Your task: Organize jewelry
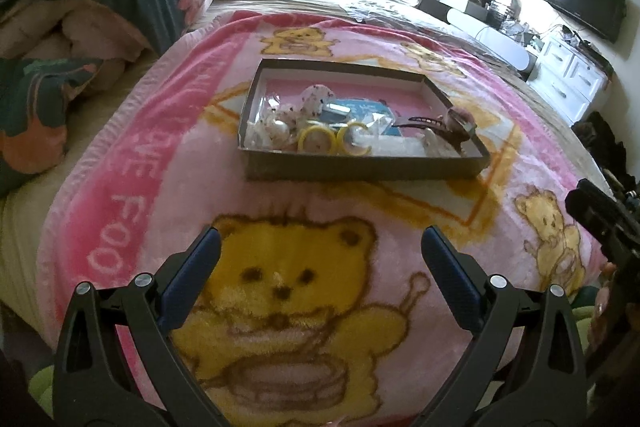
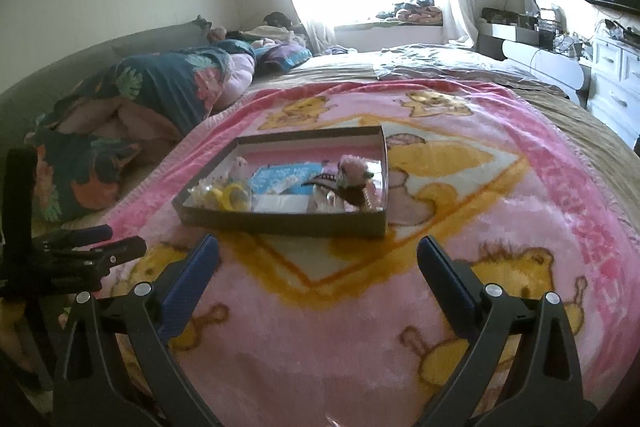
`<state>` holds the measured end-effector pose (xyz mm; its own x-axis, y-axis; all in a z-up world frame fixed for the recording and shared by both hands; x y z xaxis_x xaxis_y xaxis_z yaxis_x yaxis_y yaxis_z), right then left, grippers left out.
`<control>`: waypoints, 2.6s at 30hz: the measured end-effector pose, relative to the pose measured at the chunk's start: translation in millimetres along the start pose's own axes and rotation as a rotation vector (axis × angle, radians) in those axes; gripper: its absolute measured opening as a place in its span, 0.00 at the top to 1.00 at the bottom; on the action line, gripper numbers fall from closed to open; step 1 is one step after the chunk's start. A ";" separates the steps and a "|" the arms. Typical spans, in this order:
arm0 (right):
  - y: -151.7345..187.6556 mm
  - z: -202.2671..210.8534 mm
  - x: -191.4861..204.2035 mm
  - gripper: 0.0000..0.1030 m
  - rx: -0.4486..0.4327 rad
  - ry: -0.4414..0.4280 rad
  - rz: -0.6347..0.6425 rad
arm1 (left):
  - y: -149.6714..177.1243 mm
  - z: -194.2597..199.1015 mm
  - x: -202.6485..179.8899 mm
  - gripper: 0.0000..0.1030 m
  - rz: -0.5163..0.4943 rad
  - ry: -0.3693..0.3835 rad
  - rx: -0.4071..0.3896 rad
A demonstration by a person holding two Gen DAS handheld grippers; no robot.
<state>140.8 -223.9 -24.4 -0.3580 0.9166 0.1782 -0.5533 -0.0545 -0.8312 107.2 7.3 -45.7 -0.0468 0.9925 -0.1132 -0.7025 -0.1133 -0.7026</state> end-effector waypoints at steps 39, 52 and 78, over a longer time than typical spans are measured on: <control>10.8 -8.1 6.2 0.04 0.040 -0.022 0.011 | 5.2 -0.9 -6.1 0.09 -0.018 0.009 0.012; 10.7 -7.7 7.0 0.04 0.039 -0.019 0.015 | 5.6 0.0 -7.2 0.09 -0.023 0.003 0.011; 10.5 -7.4 7.4 0.04 0.038 -0.019 0.016 | 5.2 2.6 -4.3 0.09 -0.023 -0.002 0.012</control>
<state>138.0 -214.8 -35.7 -0.3810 0.9078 0.1754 -0.5754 -0.0844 -0.8135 101.9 2.5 -47.0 -0.0322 0.9949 -0.0954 -0.7119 -0.0898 -0.6965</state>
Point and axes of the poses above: each gripper's, at about its wrist camera, not at the fingertips, and z roughly against the way its jaws point, x to its left, y to its underside, the point moved 4 cm from there along -z, roughly the way its jaws point, and after that the axes turned 3 degrees about -y, right-handed, at the moved point
